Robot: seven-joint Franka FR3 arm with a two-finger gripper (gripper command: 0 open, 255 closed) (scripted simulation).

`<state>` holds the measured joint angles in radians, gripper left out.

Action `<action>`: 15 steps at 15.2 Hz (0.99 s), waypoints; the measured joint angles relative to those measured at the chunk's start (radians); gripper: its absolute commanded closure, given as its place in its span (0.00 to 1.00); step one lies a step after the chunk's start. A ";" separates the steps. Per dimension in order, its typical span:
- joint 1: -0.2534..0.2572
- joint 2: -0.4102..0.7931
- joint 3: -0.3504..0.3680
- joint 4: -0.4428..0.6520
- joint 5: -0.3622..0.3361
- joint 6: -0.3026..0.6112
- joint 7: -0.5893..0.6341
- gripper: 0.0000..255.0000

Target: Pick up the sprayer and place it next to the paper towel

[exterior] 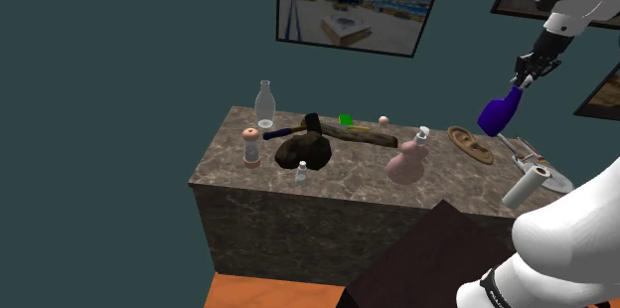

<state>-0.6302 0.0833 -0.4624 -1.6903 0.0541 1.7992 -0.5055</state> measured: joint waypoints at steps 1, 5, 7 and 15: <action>-0.015 0.010 -0.011 0.015 0.006 -0.007 -0.027 1.00; -0.085 0.084 -0.054 0.103 0.050 -0.035 -0.141 1.00; -0.116 0.109 -0.069 0.132 0.067 -0.044 -0.187 1.00; -0.291 0.286 -0.114 0.354 0.172 -0.124 -0.382 1.00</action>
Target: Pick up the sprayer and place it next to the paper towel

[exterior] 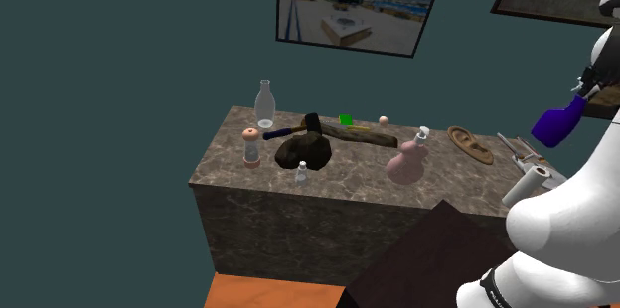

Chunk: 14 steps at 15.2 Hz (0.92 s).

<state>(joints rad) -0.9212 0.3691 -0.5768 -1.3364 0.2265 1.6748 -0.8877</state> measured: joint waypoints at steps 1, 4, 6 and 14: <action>-0.035 0.038 -0.002 0.052 0.020 -0.020 -0.027 1.00; -0.134 0.147 0.001 0.210 0.075 -0.080 -0.086 1.00; -0.195 0.206 0.005 0.300 0.102 -0.114 -0.115 1.00; -0.271 0.294 0.016 0.377 0.139 -0.108 -0.160 1.00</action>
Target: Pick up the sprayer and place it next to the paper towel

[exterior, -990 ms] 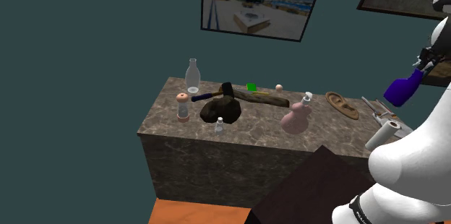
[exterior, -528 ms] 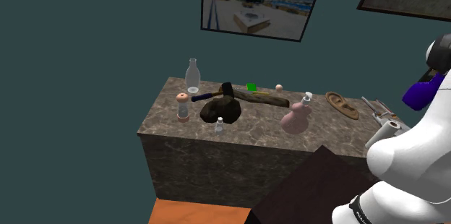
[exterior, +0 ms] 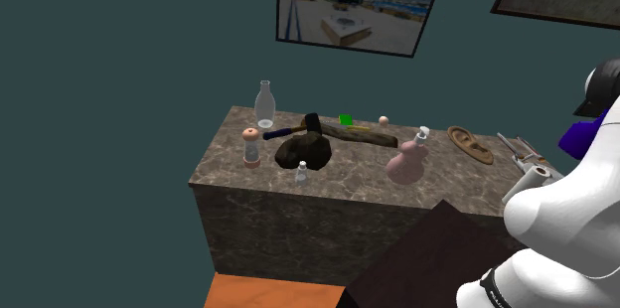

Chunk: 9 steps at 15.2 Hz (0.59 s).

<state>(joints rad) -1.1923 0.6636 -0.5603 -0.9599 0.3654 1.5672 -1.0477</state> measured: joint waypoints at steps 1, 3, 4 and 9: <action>0.006 -0.006 -0.002 -0.025 -0.002 0.017 -0.003 1.00; 0.021 -0.018 -0.004 -0.071 -0.006 0.051 -0.006 1.00; 0.029 -0.024 -0.005 -0.098 -0.008 0.069 -0.009 1.00; 0.049 -0.032 -0.006 -0.183 -0.009 0.143 -0.019 1.00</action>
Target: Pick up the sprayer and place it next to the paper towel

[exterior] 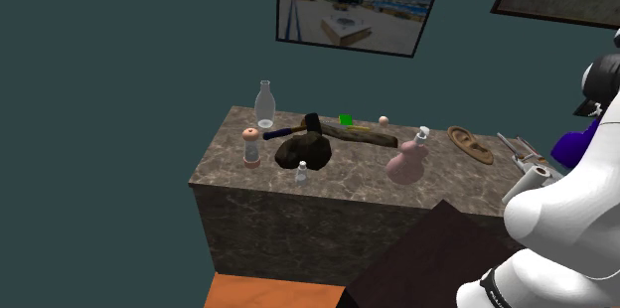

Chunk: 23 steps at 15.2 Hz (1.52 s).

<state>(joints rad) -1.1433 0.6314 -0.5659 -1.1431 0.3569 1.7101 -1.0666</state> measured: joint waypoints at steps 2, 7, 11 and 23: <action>0.005 -0.002 0.000 -0.032 0.001 0.028 -0.006 1.00; 0.018 -0.001 0.002 -0.101 0.005 0.095 -0.017 1.00; 0.023 0.010 0.006 -0.135 0.012 0.138 -0.022 1.00; 0.032 0.047 0.023 -0.241 0.038 0.273 -0.046 1.00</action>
<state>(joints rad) -1.1110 0.6787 -0.5430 -1.3840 0.3947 1.9835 -1.1125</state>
